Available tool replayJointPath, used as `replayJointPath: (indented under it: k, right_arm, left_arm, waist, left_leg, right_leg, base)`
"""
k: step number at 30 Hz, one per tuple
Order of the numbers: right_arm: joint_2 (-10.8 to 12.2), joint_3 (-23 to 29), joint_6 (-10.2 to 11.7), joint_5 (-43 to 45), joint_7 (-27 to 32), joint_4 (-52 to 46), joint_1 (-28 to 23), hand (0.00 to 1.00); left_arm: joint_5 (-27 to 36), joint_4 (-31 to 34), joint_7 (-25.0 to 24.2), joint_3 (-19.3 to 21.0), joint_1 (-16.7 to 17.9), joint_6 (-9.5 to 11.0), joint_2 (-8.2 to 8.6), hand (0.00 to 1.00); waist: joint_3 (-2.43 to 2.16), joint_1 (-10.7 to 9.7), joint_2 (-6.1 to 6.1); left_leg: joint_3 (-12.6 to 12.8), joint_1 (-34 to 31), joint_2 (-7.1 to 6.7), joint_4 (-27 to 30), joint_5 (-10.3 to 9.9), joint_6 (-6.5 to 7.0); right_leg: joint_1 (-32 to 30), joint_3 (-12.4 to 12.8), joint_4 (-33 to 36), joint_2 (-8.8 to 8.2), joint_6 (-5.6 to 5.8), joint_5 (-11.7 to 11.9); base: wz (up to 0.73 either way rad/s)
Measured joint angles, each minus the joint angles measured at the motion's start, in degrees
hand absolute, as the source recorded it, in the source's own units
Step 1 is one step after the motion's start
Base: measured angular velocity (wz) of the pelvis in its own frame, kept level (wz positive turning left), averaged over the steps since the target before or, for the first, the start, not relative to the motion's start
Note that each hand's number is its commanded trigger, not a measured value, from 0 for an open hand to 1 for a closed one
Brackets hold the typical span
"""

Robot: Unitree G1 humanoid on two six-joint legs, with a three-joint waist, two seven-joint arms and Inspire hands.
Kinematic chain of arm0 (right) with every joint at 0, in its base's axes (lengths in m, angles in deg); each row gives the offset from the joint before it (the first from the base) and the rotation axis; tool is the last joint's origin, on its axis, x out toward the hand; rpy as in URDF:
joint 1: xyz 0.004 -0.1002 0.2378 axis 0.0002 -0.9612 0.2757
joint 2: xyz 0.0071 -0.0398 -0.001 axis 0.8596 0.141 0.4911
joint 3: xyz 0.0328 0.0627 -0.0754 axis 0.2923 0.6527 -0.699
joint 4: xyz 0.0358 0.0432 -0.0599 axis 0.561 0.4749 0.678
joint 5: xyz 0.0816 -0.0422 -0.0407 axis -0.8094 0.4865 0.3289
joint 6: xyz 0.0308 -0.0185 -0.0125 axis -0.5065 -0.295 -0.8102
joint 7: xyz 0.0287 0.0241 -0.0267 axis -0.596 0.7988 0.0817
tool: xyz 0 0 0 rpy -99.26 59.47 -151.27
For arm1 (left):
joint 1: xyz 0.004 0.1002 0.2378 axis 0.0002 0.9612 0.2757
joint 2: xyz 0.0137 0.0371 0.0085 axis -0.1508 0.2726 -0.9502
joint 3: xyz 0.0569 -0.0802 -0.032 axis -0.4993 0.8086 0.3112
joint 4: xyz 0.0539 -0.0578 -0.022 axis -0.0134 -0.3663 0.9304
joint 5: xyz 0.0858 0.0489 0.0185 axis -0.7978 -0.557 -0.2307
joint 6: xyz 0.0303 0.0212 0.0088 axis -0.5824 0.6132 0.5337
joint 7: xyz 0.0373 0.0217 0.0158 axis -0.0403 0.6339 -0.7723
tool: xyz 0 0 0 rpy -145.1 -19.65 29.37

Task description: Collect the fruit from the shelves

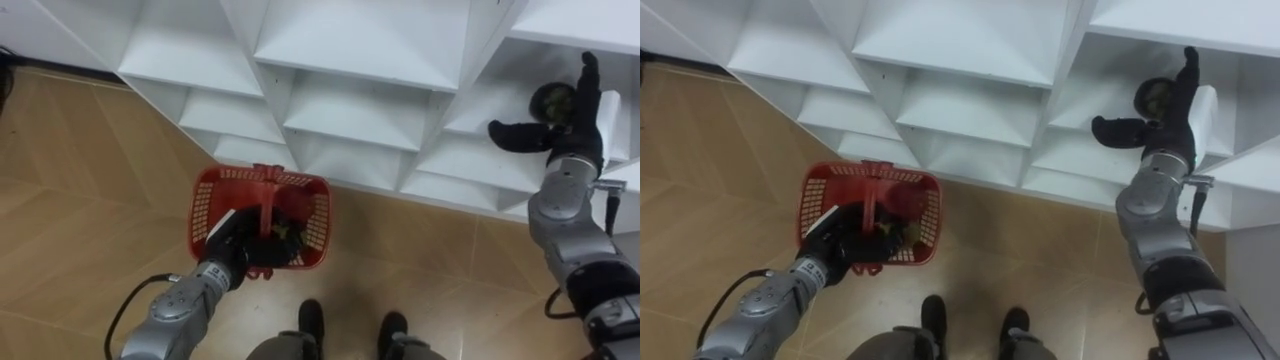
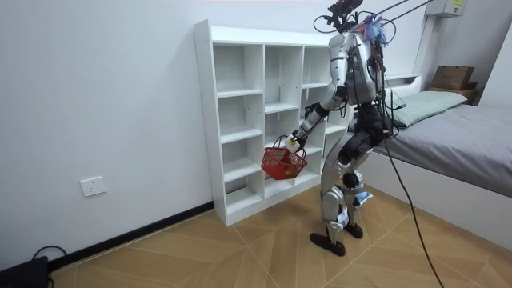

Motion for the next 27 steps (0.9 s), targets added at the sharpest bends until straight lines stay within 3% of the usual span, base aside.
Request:
replayJointPath:
  k: [17,18,19,21,27]
  right_arm:
    - [-1.2,-0.4,0.0,0.4,1.8,0.5,0.4,0.0]
    - [-1.2,-0.4,0.0,0.3,1.8,0.5,0.4,0.15]
    - [-1.2,-0.5,0.0,0.3,1.9,0.5,0.4,0.53]
    - [-1.2,-0.6,0.0,0.3,2.1,0.5,0.4,1.0]
    - [-1.5,-0.9,0.0,2.4,4.6,1.5,0.6,1.0]
  left_arm:
    - [1.8,0.1,0.0,-1.3,0.0,-0.1,-0.9,1.0]
    - [1.8,0.1,0.0,-1.3,0.0,-0.2,-0.96,1.0]
    - [1.8,0.1,0.0,-1.3,0.0,-0.2,-0.97,1.0]
    - [1.8,0.1,0.0,-1.3,0.0,-0.4,-0.98,1.0]
    - [1.8,0.1,0.0,-1.3,0.0,-0.7,-1.02,1.0]
  waist:
    - [0.09,-0.2,0.3]
    - [0.08,-0.2,0.3]
    - [0.08,-0.2,0.3]
    - [0.08,-0.2,0.31]
    - [0.06,-0.1,0.34]
  left_leg:
    - [0.0,-1.9,0.2,0.2,0.0,-0.02]
    - [0.0,-1.9,0.2,0.2,0.0,-0.02]
    - [0.0,-1.9,0.2,0.2,0.0,-0.02]
    - [0.0,-1.9,0.2,0.2,0.0,-0.02]
    - [0.0,-2.0,0.2,0.2,0.0,-0.02]
  right_leg:
    - [-1.9,0.0,0.2,0.15,-0.2,0.2]
    - [-1.9,-0.1,0.2,0.15,-0.2,0.2]
    - [-1.9,-0.1,0.2,0.15,-0.2,0.2]
    - [-1.9,-0.1,0.2,0.14,-0.2,0.2]
    - [-1.9,-0.2,0.1,0.14,-0.2,0.2]
  base:
    - [0.0]
    - [0.0]
    - [0.0]
    - [0.0]
    - [0.0]
